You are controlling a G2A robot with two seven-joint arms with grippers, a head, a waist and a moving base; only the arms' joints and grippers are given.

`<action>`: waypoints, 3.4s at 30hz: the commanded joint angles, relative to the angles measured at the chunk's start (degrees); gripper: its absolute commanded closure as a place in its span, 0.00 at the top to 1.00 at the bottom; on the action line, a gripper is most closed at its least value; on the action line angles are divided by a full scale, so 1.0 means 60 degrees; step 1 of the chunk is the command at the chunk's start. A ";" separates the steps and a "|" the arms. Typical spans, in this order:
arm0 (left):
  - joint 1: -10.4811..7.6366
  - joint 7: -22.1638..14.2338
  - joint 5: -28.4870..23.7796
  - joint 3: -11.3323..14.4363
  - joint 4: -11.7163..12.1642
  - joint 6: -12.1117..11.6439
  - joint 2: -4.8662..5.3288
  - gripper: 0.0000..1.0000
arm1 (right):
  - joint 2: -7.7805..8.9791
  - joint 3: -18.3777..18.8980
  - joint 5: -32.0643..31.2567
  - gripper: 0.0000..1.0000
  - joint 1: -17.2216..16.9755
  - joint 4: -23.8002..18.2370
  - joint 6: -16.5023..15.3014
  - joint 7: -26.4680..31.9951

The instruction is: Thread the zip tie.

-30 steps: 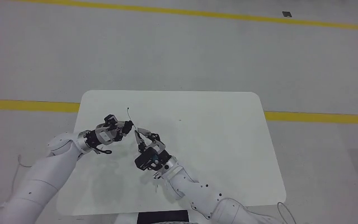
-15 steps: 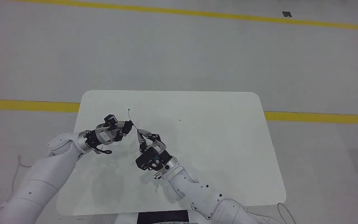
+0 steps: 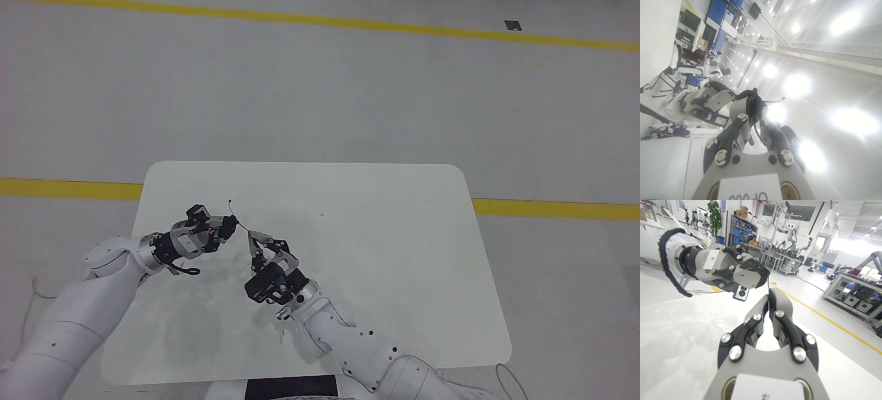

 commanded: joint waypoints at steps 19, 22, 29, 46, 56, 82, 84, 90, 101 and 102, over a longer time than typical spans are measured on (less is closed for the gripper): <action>0.0000 0.0000 0.0000 0.0000 0.0000 0.0000 0.0000 0.00 | -0.0056 0.0287 0.0000 0.00 -0.0299 0.0170 0.0000 -0.0113; 0.0000 0.0000 0.0000 0.0000 0.0000 0.0000 0.0000 0.00 | -0.0078 0.0313 0.0000 0.00 -0.0324 0.0215 0.0000 -0.0129; 0.0000 0.0000 0.0000 0.0000 0.0000 0.0000 0.0000 0.00 | -0.0123 0.0324 0.0000 0.00 -0.0334 0.0279 0.0000 -0.0106; 0.0000 0.0000 0.0000 0.0000 0.0000 0.0000 0.0000 0.00 | -0.0135 0.0390 0.0000 0.00 -0.0399 0.0335 0.0000 -0.0003; 0.0000 0.0000 0.0000 0.0000 0.0000 0.0000 0.0000 0.00 | -0.0165 0.0488 0.0000 0.00 -0.0441 0.0370 0.0000 0.0132; 0.0000 0.0000 0.0000 0.0000 0.0000 0.0000 0.0000 0.00 | -0.0226 0.0850 0.0000 0.00 -0.0654 0.0445 0.0000 0.0330; 0.0000 0.0000 0.0000 0.0000 0.0000 0.0000 0.0000 0.00 | -0.0229 0.0869 0.0000 0.00 -0.0669 0.0449 0.0000 0.0334; 0.0000 0.0000 0.0000 0.0000 0.0000 0.0000 0.0000 0.00 | -0.0233 0.0914 0.0000 0.00 -0.0702 0.0459 0.0000 0.0345; 0.0000 0.0000 0.0000 0.0000 0.0000 0.0000 0.0000 0.00 | -0.0220 0.1013 0.0000 0.00 -0.0787 0.0474 0.0000 0.0331; 0.0000 0.0000 0.0000 0.0000 0.0000 0.0000 0.0000 0.00 | -0.0219 0.1026 0.0000 0.00 -0.0794 0.0477 0.0000 0.0331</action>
